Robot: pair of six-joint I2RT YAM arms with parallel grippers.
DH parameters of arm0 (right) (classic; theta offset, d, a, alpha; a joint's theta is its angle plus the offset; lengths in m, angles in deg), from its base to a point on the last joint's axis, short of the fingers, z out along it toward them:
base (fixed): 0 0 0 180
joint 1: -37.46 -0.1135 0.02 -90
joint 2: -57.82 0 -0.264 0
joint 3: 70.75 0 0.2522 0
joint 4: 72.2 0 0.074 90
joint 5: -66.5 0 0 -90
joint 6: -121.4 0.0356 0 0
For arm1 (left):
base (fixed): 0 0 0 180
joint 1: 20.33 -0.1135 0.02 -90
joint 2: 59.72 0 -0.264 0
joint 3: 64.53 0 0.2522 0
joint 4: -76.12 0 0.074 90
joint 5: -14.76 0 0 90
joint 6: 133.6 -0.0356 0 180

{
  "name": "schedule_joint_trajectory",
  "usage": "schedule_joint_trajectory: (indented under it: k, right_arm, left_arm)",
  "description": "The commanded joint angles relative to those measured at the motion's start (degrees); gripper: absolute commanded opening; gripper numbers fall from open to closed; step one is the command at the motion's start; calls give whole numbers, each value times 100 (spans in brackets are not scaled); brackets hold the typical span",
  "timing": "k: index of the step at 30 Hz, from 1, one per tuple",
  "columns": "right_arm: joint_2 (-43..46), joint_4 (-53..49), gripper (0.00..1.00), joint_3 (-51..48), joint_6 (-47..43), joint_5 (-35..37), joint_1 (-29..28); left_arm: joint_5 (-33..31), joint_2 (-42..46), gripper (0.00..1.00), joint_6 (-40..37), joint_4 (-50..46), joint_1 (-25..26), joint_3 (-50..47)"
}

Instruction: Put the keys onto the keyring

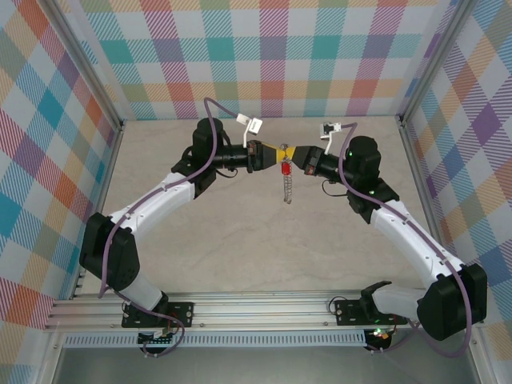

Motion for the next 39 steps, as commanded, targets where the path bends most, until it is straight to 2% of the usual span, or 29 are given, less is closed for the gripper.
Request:
schedule_joint_trajectory:
  k: [1,5,10,13,20,21,22,23,24,25,28,33,36,39]
  right_arm:
    - [50,438,0,-8,22,-164,-26]
    - [51,410,0,-25,-5,-144,-27]
    - [28,427,0,-35,-9,-167,-26]
    - [28,397,0,-61,-13,-146,-25]
    - [50,323,0,-53,-32,-32,-26]
    - [50,313,2,-53,-27,-27,-31]
    - [59,292,9,-36,-33,-22,-23]
    - [58,266,21,-20,-40,-15,-26]
    - [67,254,28,-18,-43,0,-27]
    - [81,246,31,-18,-51,6,-26]
    - [115,192,35,-18,-71,37,-19]
    - [216,103,36,-78,-106,87,-19]
    - [317,39,43,-144,-138,154,-2]
    - [391,20,44,-193,-136,158,26]
  left_arm:
    - [158,-48,20,35,258,170,208]
    - [173,-55,22,50,308,198,226]
    - [184,-60,16,47,326,240,249]
    - [205,-39,1,22,315,268,255]
    - [4,88,0,-15,448,277,121]
    - [-41,109,0,-36,456,277,88]
    - [-83,132,0,-58,457,274,62]
    - [-126,141,0,-80,434,277,50]
    - [-153,155,0,-104,435,277,33]
    - [-169,163,0,-107,461,277,16]
    - [-210,173,0,-111,472,277,-10]
    - [-269,188,0,-132,493,277,-46]
    - [-311,223,0,-162,493,277,-76]
    - [-325,234,0,-166,475,277,-85]
